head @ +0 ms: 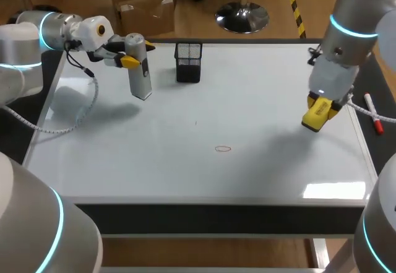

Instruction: Pick up the inspection probe, press it on each red-marked spot on the whiteboard one by one, put down the probe, pick up the eraser, and wipe off all the red marks.

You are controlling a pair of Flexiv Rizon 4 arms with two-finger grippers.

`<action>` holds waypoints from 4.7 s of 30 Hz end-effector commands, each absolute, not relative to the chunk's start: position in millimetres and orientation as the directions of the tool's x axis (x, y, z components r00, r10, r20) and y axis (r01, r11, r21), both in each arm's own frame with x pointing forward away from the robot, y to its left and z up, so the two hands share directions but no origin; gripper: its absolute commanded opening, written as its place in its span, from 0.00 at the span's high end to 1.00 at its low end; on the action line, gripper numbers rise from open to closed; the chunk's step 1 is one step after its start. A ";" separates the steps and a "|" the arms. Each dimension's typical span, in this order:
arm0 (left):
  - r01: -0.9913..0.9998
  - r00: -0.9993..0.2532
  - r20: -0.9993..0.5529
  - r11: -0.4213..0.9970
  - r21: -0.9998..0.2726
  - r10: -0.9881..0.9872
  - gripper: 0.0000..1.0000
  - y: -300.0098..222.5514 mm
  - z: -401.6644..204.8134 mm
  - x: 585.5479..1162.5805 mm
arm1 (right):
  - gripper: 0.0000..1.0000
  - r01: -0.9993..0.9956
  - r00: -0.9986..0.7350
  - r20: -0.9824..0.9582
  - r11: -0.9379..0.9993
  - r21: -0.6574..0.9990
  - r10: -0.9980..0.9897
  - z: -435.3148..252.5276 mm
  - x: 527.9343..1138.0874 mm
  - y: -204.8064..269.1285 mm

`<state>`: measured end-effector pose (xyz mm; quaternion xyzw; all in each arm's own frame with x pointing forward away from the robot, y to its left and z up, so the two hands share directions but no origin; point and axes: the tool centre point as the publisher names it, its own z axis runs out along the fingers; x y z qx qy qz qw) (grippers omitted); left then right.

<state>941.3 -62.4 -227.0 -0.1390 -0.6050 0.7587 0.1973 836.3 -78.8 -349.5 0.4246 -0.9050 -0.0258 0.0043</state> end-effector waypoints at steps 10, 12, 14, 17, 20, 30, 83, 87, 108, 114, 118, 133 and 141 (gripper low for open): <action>-0.132 -0.882 0.029 -0.188 -0.973 0.471 1.00 -61.7 -225.6 942.4 | 1.00 -0.856 -0.517 0.025 0.517 -0.018 -0.855 -349.2 791.5 3.5; -0.132 -0.882 0.029 -0.188 -0.973 0.471 1.00 -61.7 -225.6 942.4 | 1.00 -0.868 -0.496 0.018 0.496 -0.020 -0.868 -349.8 786.1 17.6; -0.132 -0.882 0.029 -0.188 -0.973 0.471 1.00 -61.7 -225.6 942.4 | 1.00 -0.883 -0.469 0.013 0.469 -0.017 -0.883 -351.7 782.1 31.6; -0.132 -0.882 0.029 -0.188 -0.973 0.471 1.00 -61.7 -225.6 942.4 | 1.00 -0.910 -0.415 0.035 0.414 -0.025 -0.909 -354.2 778.1 52.6; -0.132 -0.882 0.029 -0.188 -0.973 0.471 1.00 -61.7 -225.6 942.4 | 1.00 -0.931 -0.364 0.050 0.363 -0.031 -0.930 -355.9 777.0 72.8; -0.132 -0.882 0.029 -0.188 -0.973 0.471 1.00 -61.7 -225.6 942.4 | 1.00 -0.975 -0.223 0.053 0.222 -0.023 -0.973 -368.8 785.7 133.4; -0.132 -0.882 0.029 -0.188 -0.973 0.471 1.00 -61.7 -225.6 942.4 | 1.00 -0.993 -0.087 -0.037 0.084 0.082 -0.996 -423.7 788.9 182.8; -0.132 -0.882 0.029 -0.188 -0.973 0.471 1.00 -61.7 -225.6 942.4 | 1.00 -0.992 -0.098 -0.032 0.095 0.087 -0.995 -427.3 788.0 175.1; -0.132 -0.882 0.029 -0.188 -0.973 0.471 1.00 -61.7 -225.6 942.4 | 1.00 -0.977 -0.189 0.007 0.189 0.102 -0.982 -435.5 778.7 127.8; -0.132 -0.882 0.029 -0.188 -0.973 0.471 1.00 -61.7 -225.6 942.4 | 1.00 -0.970 -0.221 0.018 0.221 0.102 -0.975 -436.0 773.8 112.3; -0.132 -0.882 0.029 -0.188 -0.973 0.471 1.00 -61.7 -225.6 942.4 | 1.00 -0.966 -0.237 0.021 0.238 0.097 -0.971 -433.5 771.5 104.4; -0.132 -0.882 0.029 -0.188 -0.973 0.471 1.00 -61.7 -225.6 942.4 | 1.00 -0.960 -0.278 0.011 0.279 0.033 -0.960 -389.5 776.5 80.3; -0.132 -0.882 0.029 -0.188 -0.973 0.471 1.00 -61.7 -225.6 942.4 | 1.00 -0.973 -0.230 -0.009 0.230 0.017 -0.973 -369.0 786.7 82.1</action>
